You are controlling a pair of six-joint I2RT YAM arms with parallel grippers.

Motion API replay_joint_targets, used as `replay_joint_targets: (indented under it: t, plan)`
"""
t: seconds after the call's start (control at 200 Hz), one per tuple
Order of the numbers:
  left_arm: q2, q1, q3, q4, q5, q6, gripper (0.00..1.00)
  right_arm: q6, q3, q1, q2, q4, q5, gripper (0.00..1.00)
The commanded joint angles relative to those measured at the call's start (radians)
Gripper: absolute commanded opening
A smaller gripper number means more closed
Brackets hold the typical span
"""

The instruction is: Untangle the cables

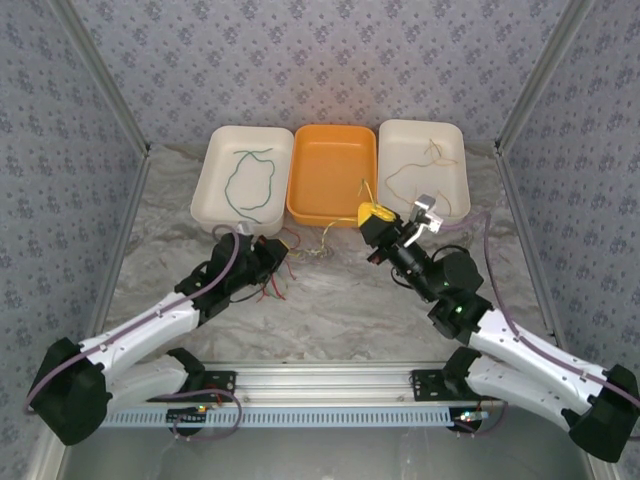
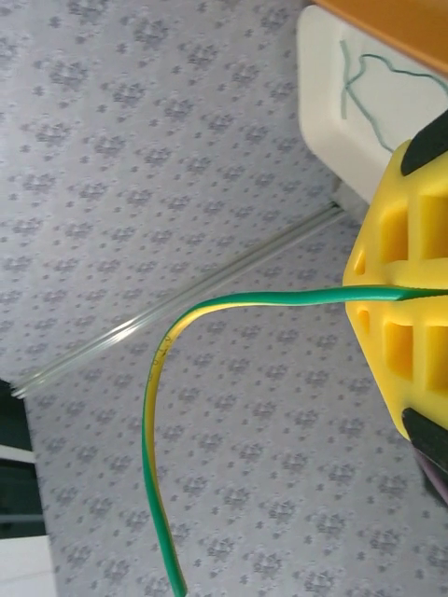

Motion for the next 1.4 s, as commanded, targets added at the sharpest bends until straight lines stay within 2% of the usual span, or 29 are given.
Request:
replay_joint_targets:
  t: [0.0,0.165,0.365,0.705,0.879,1.239,1.364,1.394]
  plan:
    - [-0.020,-0.018,0.007,0.029,-0.057,-0.070,0.00,-0.046,0.077,0.006,0.013,0.178,0.054,0.00]
    - [-0.024,-0.041,-0.002,0.035,-0.094,-0.112,0.00,-0.115,0.153,0.006,0.028,0.175,0.045,0.00]
    - [-0.006,-0.072,-0.018,0.092,-0.124,-0.173,0.00,-0.122,0.179,0.005,0.056,0.233,0.045,0.00]
    - [0.049,-0.185,-0.001,0.140,-0.210,-0.259,0.00,-0.152,0.247,0.003,0.143,0.354,0.061,0.00]
    - [0.046,-0.216,-0.025,0.139,-0.276,-0.311,0.00,-0.150,0.344,-0.014,0.178,0.317,0.051,0.00]
    - [0.044,-0.226,-0.035,0.147,-0.294,-0.330,0.00,-0.155,0.386,-0.024,0.206,0.262,0.051,0.00]
    - [0.022,-0.223,-0.032,0.119,-0.300,-0.305,0.00,-0.169,0.430,-0.033,0.207,0.140,0.068,0.00]
    - [0.009,-0.220,-0.036,0.117,-0.308,-0.294,0.10,-0.176,0.445,-0.034,0.209,0.095,0.073,0.00]
